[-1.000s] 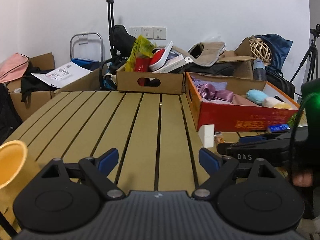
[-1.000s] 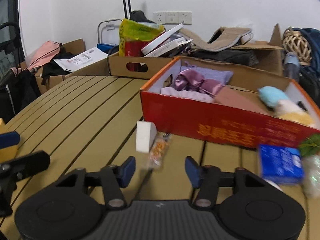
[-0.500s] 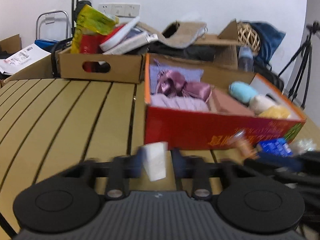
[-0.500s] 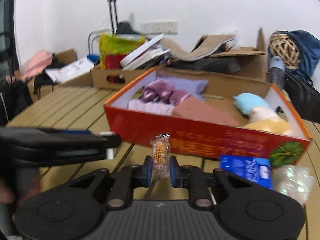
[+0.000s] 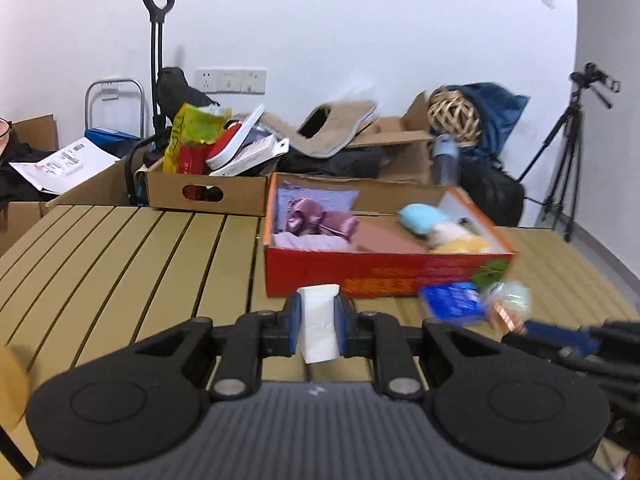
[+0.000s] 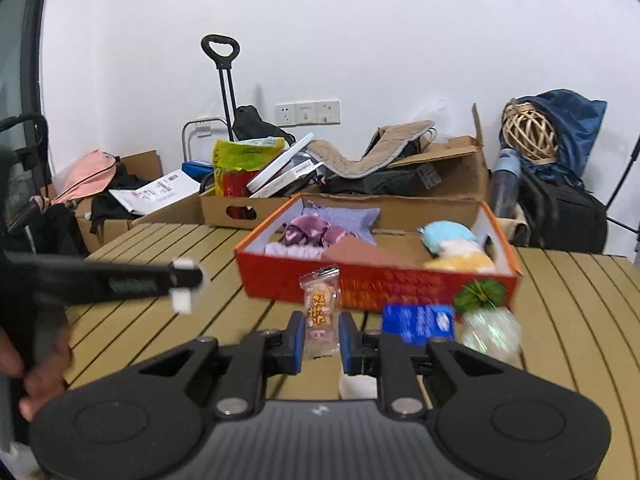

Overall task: Organize soft objects
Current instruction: 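Carry the white block with the left gripper into the box while the right carries the candy packet there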

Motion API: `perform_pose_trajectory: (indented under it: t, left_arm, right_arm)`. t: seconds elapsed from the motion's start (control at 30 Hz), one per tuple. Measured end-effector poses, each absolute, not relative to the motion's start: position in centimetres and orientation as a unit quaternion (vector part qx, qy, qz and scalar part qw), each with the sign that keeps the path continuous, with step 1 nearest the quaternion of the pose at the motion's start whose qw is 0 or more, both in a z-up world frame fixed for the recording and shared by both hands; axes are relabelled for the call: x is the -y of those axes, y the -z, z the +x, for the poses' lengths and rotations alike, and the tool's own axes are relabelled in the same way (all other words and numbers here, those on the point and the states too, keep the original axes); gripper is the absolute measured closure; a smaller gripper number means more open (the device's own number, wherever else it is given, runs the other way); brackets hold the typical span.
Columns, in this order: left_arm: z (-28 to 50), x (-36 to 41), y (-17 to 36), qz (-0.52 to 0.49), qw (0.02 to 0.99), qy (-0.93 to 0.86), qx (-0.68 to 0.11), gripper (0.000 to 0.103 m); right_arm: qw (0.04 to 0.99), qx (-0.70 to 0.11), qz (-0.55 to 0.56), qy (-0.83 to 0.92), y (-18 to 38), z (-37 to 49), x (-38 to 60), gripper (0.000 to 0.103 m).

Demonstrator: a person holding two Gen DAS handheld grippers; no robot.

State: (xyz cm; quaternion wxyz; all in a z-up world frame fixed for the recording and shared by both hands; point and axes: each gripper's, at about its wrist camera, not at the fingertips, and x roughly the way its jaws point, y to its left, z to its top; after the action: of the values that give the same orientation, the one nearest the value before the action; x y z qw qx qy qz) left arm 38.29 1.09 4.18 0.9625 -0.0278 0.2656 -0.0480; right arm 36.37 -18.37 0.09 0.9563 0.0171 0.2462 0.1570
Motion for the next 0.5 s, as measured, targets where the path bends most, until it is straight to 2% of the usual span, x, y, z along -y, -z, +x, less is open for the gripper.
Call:
perform_pose_trajectory:
  t: [0.23, 0.5]
  left_arm:
    - [26.8, 0.8, -7.0, -0.046, 0.964, 0.078, -0.249, 0.085]
    - [19.2, 2.0, -8.4, -0.047, 0.968, 0.083, -0.233, 0.085]
  right_arm:
    - [0.958, -0.240, 0.028, -0.155, -1.1, 24.9, 21.4, 0.086]
    - [0.964, -0.214, 0.028, -0.158, -2.5, 16.4, 22.8, 0.086]
